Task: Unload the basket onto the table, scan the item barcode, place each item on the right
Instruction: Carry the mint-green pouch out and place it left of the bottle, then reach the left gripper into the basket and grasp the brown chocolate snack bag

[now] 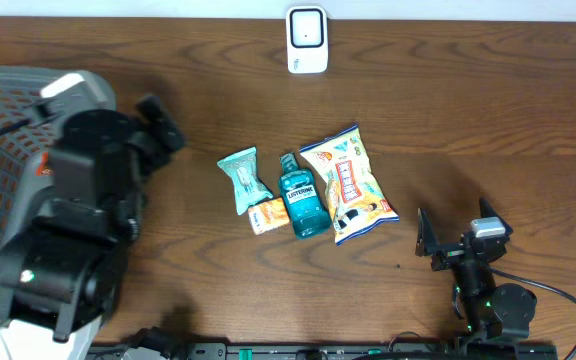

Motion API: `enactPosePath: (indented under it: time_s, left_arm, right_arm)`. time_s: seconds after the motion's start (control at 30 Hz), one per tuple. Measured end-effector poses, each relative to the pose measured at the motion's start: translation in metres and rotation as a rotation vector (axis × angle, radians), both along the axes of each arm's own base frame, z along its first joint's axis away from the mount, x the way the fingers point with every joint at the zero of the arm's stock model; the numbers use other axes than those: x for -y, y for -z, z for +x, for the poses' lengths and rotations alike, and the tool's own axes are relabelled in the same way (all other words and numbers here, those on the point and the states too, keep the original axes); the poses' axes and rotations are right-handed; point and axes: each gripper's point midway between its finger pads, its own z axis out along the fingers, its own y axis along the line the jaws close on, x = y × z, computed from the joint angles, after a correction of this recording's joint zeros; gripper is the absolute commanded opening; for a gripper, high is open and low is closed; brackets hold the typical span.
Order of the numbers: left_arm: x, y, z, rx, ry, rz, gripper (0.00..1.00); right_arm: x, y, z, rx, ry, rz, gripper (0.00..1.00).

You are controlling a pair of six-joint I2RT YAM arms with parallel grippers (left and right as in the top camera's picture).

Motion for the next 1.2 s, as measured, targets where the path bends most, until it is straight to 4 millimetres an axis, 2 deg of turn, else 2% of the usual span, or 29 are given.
enactPosePath:
  time_s: [0.03,0.1,0.2,0.4,0.53,0.67,0.73,0.8,1.0,1.2]
  left_arm:
    - [-0.010,-0.001,-0.003,0.000,-0.036,-0.002,0.98]
    - [-0.053,0.006,-0.024,-0.037,-0.208,-0.024,0.98]
    - [-0.100,0.023,-0.052,-0.100,-0.441,-0.079,0.98]
    - [-0.155,0.058,-0.083,-0.216,-0.758,-0.177,0.98]
    - [-0.179,0.084,-0.089,-0.294,-0.902,-0.255,0.98]
    - [-0.189,0.107,-0.078,-0.342,-0.927,-0.314,0.98]
    - [-0.191,0.129,-0.068,-0.399,-0.919,-0.346,0.98]
    - [-0.190,0.159,-0.055,-0.489,-0.901,-0.386,0.98]
    - [-0.196,0.214,-0.030,-0.636,-0.880,-0.423,0.98]
    - [-0.201,0.244,-0.011,-0.684,-0.848,-0.441,0.98]
  right_arm:
    - [0.000,0.000,0.000,0.000,0.000,0.000,0.99]
    - [0.000,0.000,0.000,0.000,0.000,0.000,0.99]
    - [0.000,0.000,0.000,0.000,0.000,0.000,0.99]
    - [0.000,0.000,0.000,0.000,0.000,0.000,0.99]
    - [0.000,0.000,0.000,0.000,0.000,0.000,0.99]
    - [0.000,0.000,0.000,0.000,0.000,0.000,0.99]
    - [0.000,0.000,0.000,0.000,0.000,0.000,0.99]
    - [0.000,0.000,0.000,0.000,0.000,0.000,0.99]
    - [0.000,0.000,0.000,0.000,0.000,0.000,0.99]
    - [0.000,0.000,0.000,0.000,0.000,0.000,0.99]
